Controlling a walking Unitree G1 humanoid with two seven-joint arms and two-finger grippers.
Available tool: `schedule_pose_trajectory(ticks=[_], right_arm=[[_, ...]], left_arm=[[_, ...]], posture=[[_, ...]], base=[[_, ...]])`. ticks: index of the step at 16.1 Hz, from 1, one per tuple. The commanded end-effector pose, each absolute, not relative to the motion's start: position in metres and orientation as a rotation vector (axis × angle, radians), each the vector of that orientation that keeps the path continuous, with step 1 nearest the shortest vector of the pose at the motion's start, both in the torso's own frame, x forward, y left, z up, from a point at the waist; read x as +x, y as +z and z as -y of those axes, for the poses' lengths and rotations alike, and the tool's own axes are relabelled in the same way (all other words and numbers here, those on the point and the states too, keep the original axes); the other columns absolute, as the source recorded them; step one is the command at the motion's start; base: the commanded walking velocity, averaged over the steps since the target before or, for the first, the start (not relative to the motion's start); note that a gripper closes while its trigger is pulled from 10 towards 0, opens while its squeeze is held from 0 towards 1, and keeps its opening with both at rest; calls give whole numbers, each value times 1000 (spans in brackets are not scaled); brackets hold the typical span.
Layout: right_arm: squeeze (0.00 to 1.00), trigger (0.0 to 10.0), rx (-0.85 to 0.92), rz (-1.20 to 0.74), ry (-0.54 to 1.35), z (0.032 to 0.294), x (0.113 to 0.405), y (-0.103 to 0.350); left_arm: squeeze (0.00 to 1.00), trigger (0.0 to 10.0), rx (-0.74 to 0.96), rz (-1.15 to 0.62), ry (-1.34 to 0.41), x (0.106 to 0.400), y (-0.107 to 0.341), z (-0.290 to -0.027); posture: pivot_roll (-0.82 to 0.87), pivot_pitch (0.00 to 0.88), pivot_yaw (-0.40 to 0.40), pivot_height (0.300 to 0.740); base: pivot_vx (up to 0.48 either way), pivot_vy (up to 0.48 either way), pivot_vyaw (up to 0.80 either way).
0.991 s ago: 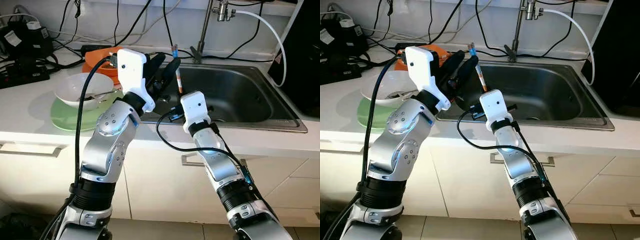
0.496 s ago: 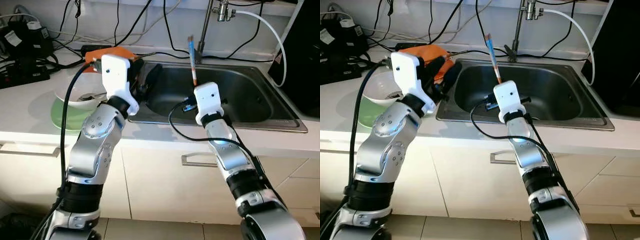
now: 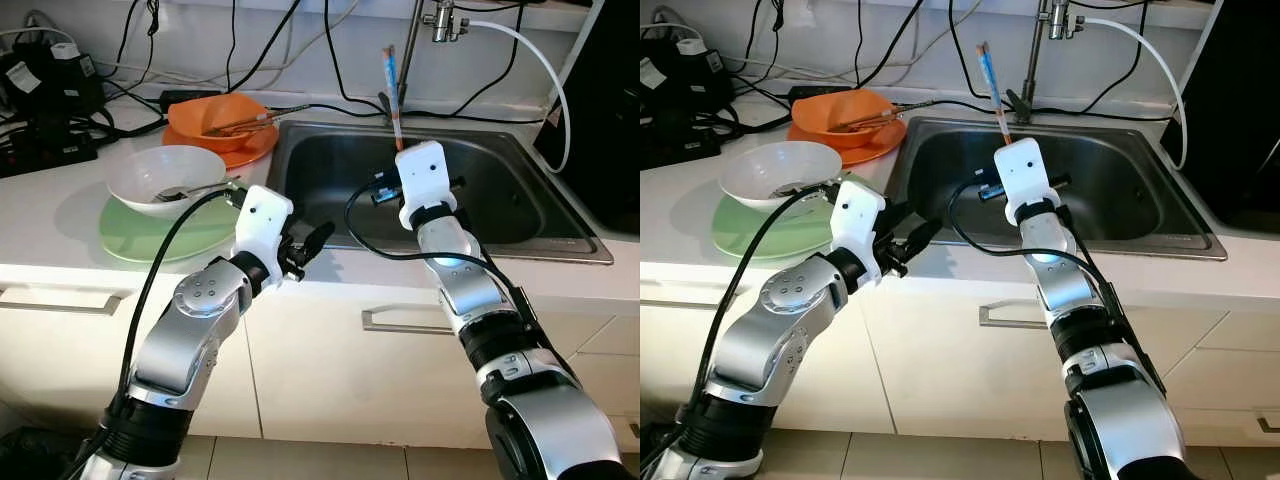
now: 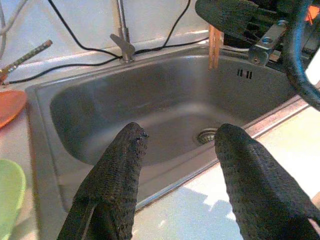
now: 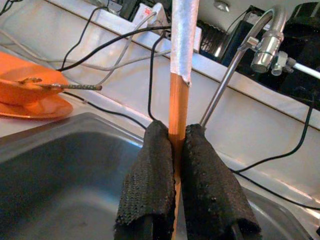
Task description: Kitchen organization
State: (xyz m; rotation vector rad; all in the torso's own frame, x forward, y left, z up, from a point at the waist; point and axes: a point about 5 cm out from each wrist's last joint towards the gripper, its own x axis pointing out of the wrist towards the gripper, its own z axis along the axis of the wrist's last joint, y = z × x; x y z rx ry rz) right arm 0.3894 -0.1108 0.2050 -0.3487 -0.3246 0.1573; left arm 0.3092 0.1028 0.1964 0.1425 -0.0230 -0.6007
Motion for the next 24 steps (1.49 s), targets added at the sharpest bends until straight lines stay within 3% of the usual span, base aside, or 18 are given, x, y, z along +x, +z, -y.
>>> schedule_pose_trajectory(ticks=[1, 15, 24], right_arm=[[0, 10000, -346, 326, 151, 113, 392, 208], [0, 10000, -271, 73, 216, 100, 400, 170], [0, 10000, -279, 32, 215, 100, 396, 156]], left_arm=[[0, 10000, 172, 8, -631, 304, 193, -99], [0, 10000, 189, -27, -670, 289, 193, -97], [0, 10000, 199, -68, -704, 282, 192, -97]], posture=[[127, 14, -22, 740], [179, 17, -28, 740], [190, 17, -11, 740]], base=[[0, 0, 0], [0, 0, 0], [0, 0, 0]])
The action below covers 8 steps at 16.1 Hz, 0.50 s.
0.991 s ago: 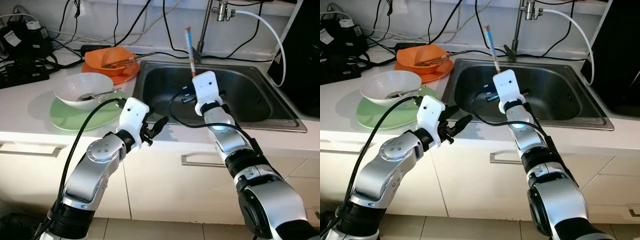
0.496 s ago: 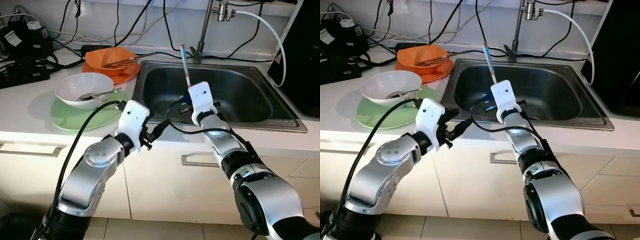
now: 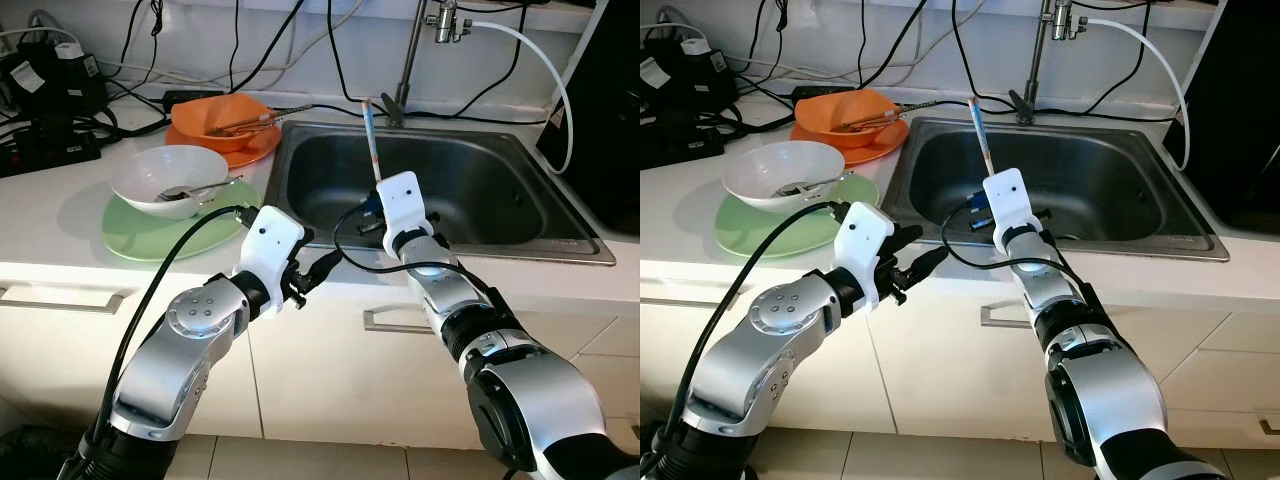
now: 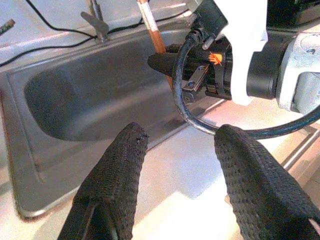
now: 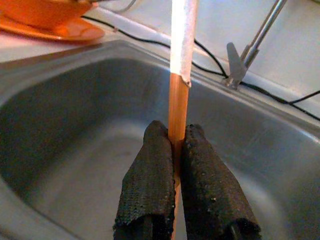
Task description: Kitchen organization
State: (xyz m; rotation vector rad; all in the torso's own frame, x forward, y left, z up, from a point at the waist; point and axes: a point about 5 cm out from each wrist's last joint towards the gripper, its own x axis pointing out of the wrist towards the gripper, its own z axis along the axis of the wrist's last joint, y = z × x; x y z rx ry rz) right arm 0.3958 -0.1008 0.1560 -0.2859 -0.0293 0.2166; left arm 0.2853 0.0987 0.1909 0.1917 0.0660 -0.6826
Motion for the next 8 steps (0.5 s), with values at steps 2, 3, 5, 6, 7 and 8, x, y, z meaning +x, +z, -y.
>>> schedule_pose_trajectory(ticks=[2, 3, 5, 6, 7, 8], right_arm=[[0, 10000, -280, 24, 214, 100, 395, 154], [0, 10000, -281, 22, 214, 100, 395, 153], [0, 10000, -283, 12, 211, 101, 394, 150], [0, 10000, -284, 11, 211, 101, 394, 150], [12, 10000, -284, 9, 212, 101, 394, 149], [455, 10000, -284, 9, 213, 101, 394, 149]], left_arm=[[0, 10000, 201, -72, -706, 281, 192, -97], [0, 10000, 202, -73, -707, 281, 191, -97], [0, 10000, 205, -83, -706, 280, 191, -98], [0, 10000, 207, -89, -707, 279, 190, -99], [0, 10000, 208, -93, -707, 279, 189, -99], [0, 10000, 209, -95, -707, 278, 189, -99]], posture=[[191, 11, -6, 740], [191, 11, -6, 740], [193, 3, 0, 740], [194, 0, 1, 740], [196, 0, 1, 740], [196, 0, 1, 740]], base=[[0, 0, 0], [0, 0, 0], [0, 0, 0], [0, 0, 0], [0, 0, 0], [0, 0, 0]])
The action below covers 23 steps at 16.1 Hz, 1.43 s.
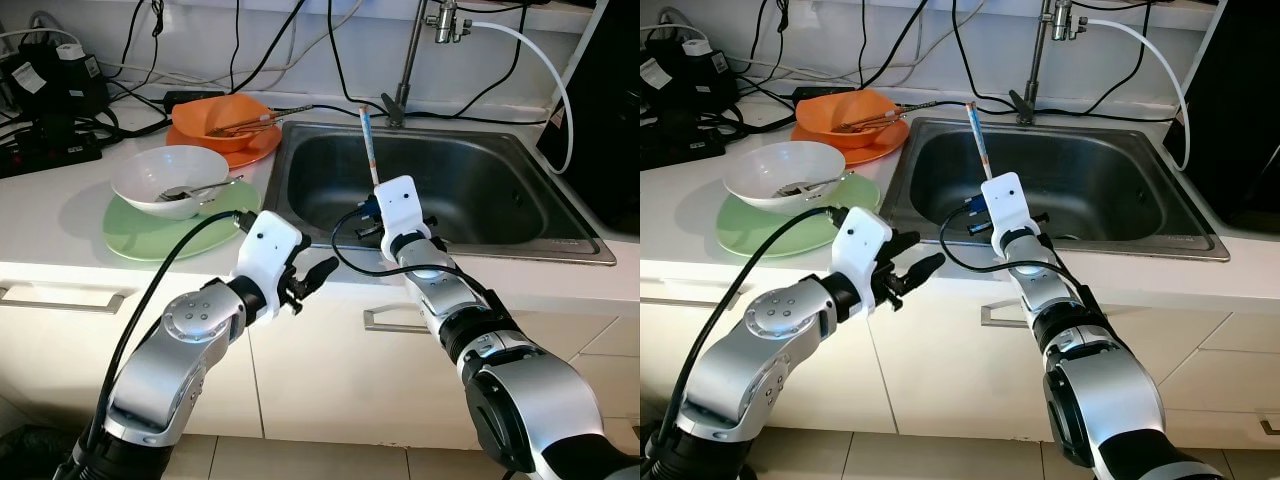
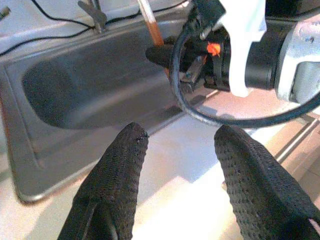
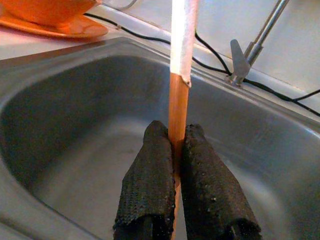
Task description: Kitchen organization
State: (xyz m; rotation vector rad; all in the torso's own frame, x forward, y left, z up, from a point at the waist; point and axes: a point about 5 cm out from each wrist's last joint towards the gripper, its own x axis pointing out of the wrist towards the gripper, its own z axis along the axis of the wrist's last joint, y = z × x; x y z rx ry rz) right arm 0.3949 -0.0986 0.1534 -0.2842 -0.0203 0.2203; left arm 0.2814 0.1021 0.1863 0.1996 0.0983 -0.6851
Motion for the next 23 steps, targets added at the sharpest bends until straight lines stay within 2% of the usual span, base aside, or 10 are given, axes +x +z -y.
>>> schedule_pose_trajectory(ticks=[1, 6, 7, 8, 17, 20, 23], right_arm=[[1000, 10000, -283, 9, 214, 101, 394, 149], [1000, 10000, -289, 6, 213, 101, 393, 149], [682, 10000, -291, 6, 213, 101, 393, 149], [0, 10000, -293, 6, 211, 101, 393, 148], [0, 10000, -275, 38, 210, 100, 396, 157], [0, 10000, -213, 140, 190, 103, 400, 178], [0, 10000, -113, 344, 192, 102, 403, 223]], left_arm=[[0, 10000, 210, -98, -707, 278, 188, -100], [0, 10000, 213, -103, -709, 277, 186, -100], [0, 10000, 215, -103, -709, 277, 186, -100], [0, 10000, 216, -102, -708, 277, 186, -100], [0, 10000, 226, -95, -693, 279, 187, -101], [0, 10000, 229, -52, -623, 286, 192, -104], [0, 10000, 304, 35, -534, 293, 204, -108]], posture=[[197, 0, 0, 740], [198, 0, -1, 740], [199, 0, -2, 740], [199, 0, -2, 740], [193, 5, -3, 740], [191, 15, -6, 740], [172, 25, -10, 740]], base=[[0, 0, 0], [0, 0, 0], [0, 0, 0], [0, 0, 0], [0, 0, 0], [0, 0, 0], [0, 0, 0]])
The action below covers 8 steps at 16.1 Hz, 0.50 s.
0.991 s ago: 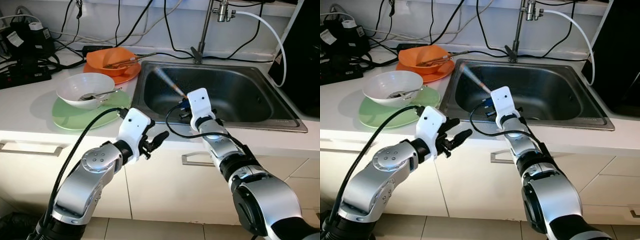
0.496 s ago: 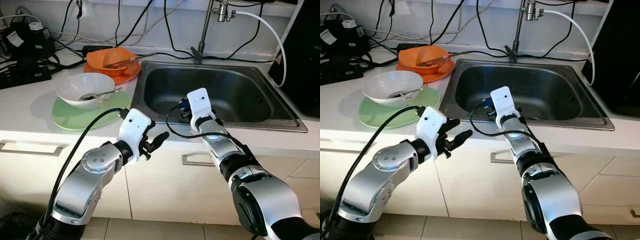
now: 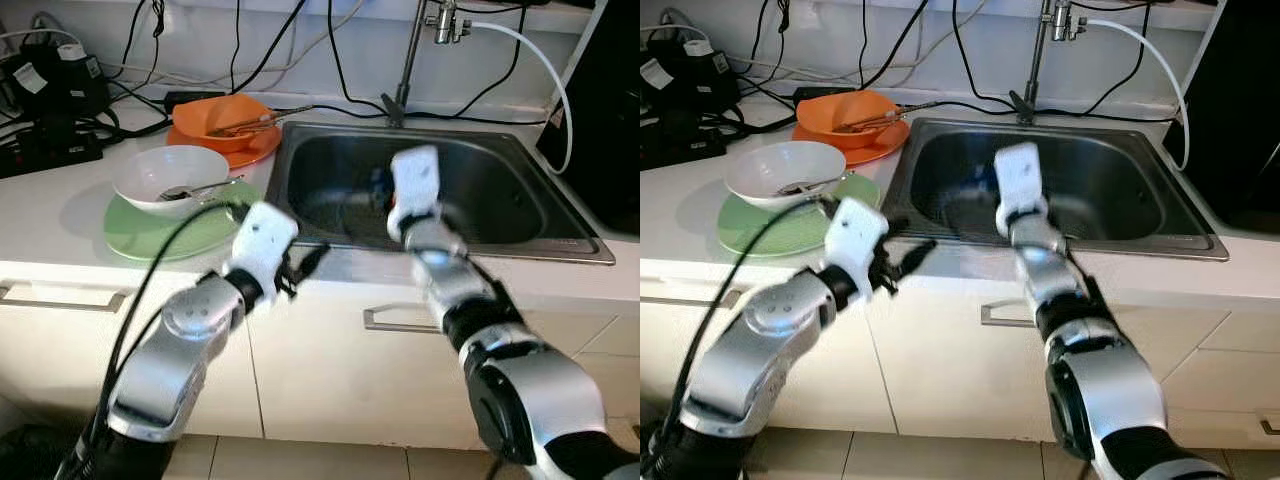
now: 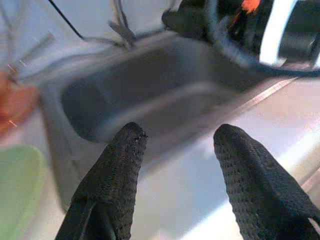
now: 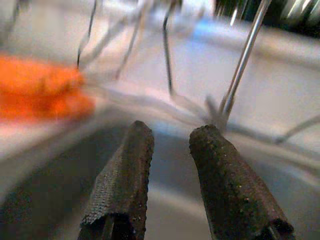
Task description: Kitchen organization
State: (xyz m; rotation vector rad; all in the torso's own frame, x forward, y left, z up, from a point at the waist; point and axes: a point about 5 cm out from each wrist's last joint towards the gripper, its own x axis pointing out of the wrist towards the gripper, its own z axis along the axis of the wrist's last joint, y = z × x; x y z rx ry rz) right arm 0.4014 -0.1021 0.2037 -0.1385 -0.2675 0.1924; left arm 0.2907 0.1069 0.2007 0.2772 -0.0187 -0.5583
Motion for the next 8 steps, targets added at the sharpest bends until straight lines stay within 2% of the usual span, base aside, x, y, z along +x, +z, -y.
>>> schedule_pose_trajectory(ticks=[1, 5, 8], right_arm=[[0, 10000, -95, 387, 205, 99, 401, 230], [0, 10000, -21, 426, 241, 93, 392, 229], [0, 10000, 17, 363, 236, 93, 386, 208]], left_arm=[[0, 10000, 306, 69, -519, 296, 207, -108], [0, 10000, 422, 159, -388, 301, 220, -114], [0, 10000, 585, 181, -313, 306, 223, -118]], posture=[[172, 25, -10, 740], [162, 32, -21, 740], [159, 34, -23, 740]], base=[[0, 0, 0], [0, 0, 0], [0, 0, 0]])
